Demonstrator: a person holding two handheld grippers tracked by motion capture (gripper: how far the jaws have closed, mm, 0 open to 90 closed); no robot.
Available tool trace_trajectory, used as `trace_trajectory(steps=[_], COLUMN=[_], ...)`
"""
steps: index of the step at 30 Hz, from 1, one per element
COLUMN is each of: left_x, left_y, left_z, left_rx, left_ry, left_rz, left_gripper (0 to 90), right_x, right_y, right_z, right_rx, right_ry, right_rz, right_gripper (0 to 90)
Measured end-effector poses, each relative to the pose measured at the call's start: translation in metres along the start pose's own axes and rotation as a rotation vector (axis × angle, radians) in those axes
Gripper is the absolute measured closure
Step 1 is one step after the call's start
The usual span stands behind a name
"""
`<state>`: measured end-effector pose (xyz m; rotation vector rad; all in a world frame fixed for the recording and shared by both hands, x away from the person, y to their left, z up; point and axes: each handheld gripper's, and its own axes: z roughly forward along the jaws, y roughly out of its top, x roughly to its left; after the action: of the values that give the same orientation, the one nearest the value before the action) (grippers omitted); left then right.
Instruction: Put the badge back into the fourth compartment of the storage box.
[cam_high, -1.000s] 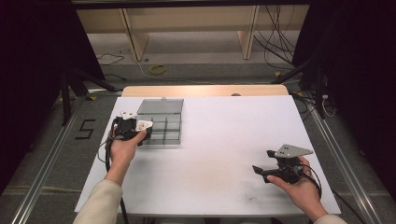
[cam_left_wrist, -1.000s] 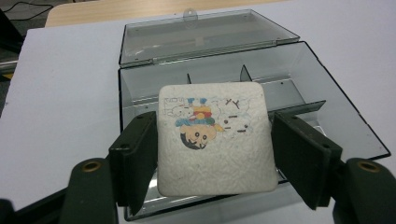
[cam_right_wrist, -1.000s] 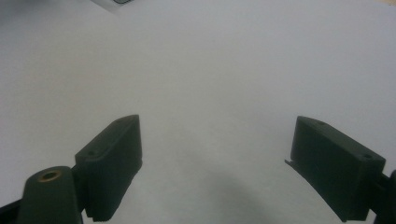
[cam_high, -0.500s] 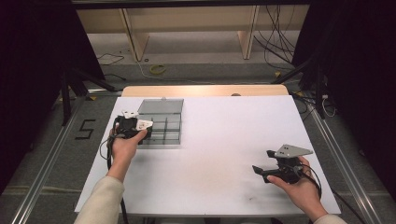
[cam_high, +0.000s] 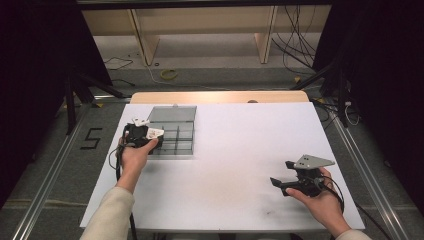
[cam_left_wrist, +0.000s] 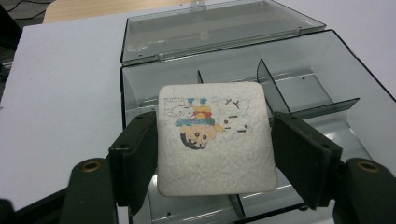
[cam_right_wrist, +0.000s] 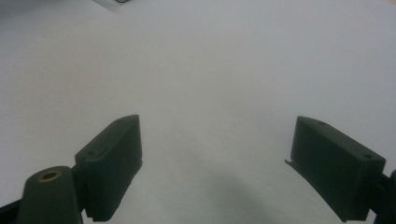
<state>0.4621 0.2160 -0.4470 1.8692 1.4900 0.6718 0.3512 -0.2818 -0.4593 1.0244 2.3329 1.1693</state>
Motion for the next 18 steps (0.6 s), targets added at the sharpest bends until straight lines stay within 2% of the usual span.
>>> trace_trajectory(steps=[18], left_x=[0.0053], left_y=[-0.004], left_z=[0.007], left_rx=[0.025], left_ry=[0.006], left_rz=[-0.014], left_gripper=[32.8], right_x=[0.0002], right_y=[-0.0001], right_z=[0.0005], right_rx=[0.001], right_ry=[0.003], right_rz=[0.0], right_gripper=[17.1])
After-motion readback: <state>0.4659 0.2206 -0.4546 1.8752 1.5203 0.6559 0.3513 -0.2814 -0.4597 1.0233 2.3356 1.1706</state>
